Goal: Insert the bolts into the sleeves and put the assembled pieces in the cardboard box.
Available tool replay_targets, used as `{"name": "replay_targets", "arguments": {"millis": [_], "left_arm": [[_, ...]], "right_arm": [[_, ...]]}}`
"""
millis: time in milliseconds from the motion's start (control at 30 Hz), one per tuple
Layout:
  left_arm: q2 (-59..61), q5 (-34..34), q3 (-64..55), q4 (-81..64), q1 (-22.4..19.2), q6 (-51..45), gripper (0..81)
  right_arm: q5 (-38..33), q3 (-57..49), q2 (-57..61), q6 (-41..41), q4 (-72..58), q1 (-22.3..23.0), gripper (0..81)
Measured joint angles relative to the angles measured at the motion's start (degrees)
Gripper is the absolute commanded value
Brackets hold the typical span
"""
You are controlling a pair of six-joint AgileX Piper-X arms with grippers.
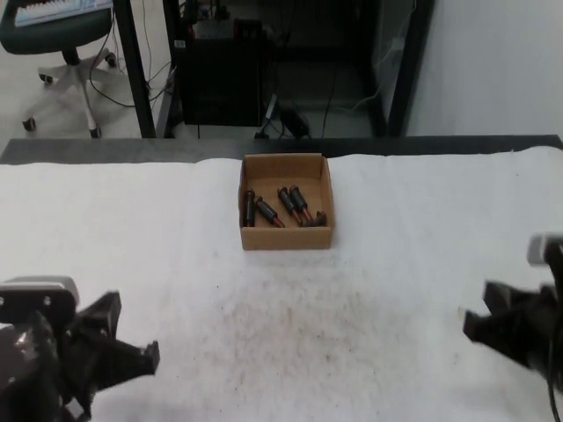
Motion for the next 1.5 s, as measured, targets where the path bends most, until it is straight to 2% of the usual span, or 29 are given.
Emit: {"name": "replay_targets", "arguments": {"millis": [233,467,600,1267,1500], "left_arm": [[-0.83,-3.13,0.14,5.69,-3.26,-0.50,0.3],[-7.39,-10.01,2.60,6.65,-3.45,-4.62,0.3],[-10.74,-10.28,2.60,9.89,-3.45,-4.76,0.3],[-12.16,-10.28,2.60,12.11,-3.45,-4.76,0.3],[-21.48,-10.28,2.60,12.34,-3.45,-4.80,0.3]], "right_arm": [[3.01,6.04,-0.67,1.35,-1.91,0.00,0.8],[6.52,8.63,-1.80,4.31,-2.37,0.00,0.8],[6.59,8.63,-2.08,4.58,-2.51,0.00,0.8],[6.72,8.63,-2.63,4.58,-2.51,0.56,0.8],[6.72,8.63,-7.71,4.58,-2.51,0.79,0.8]]}}
